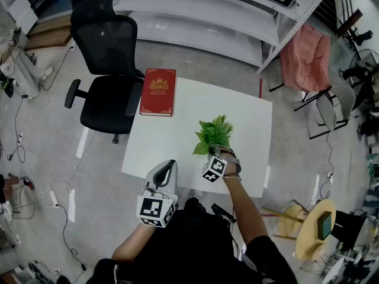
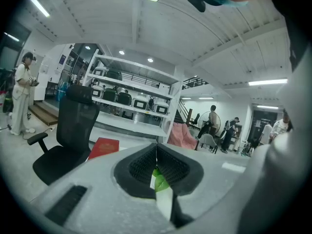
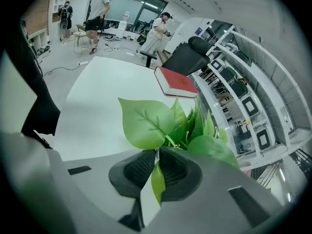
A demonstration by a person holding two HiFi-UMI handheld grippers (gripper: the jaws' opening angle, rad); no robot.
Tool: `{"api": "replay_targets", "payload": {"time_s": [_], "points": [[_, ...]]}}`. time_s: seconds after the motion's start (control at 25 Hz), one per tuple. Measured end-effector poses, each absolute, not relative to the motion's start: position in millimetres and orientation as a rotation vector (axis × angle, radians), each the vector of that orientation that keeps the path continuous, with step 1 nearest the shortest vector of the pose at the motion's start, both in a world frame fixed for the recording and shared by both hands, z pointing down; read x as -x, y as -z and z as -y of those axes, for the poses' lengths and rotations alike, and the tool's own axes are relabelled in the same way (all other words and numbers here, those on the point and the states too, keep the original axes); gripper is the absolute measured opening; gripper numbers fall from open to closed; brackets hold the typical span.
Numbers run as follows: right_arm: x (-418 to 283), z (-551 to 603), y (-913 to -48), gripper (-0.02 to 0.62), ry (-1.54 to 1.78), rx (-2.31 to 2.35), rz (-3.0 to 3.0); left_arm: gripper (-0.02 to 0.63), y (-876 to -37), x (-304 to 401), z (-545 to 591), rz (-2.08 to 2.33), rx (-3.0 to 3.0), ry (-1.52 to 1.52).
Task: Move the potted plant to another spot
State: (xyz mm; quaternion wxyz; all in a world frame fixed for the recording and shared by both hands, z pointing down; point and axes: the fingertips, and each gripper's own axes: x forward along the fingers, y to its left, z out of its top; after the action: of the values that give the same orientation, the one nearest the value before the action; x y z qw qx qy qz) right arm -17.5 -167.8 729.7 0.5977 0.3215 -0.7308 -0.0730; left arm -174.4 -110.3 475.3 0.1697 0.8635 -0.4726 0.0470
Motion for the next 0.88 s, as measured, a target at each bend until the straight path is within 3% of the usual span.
{"api": "replay_targets", "payload": {"time_s": [0.48, 0.88], "points": [[19.8, 159.3, -717.7, 0.017, 0.13, -0.829, 1.704, 0.017, -475.7, 180.8, 104.5, 1.312, -2.46, -0.122], [3.8, 146.8, -628.1, 0.017, -0.191, -1.266, 1.911, 0.017, -467.6, 169.1, 103.7, 1.259, -2.505, -0.1]]}}
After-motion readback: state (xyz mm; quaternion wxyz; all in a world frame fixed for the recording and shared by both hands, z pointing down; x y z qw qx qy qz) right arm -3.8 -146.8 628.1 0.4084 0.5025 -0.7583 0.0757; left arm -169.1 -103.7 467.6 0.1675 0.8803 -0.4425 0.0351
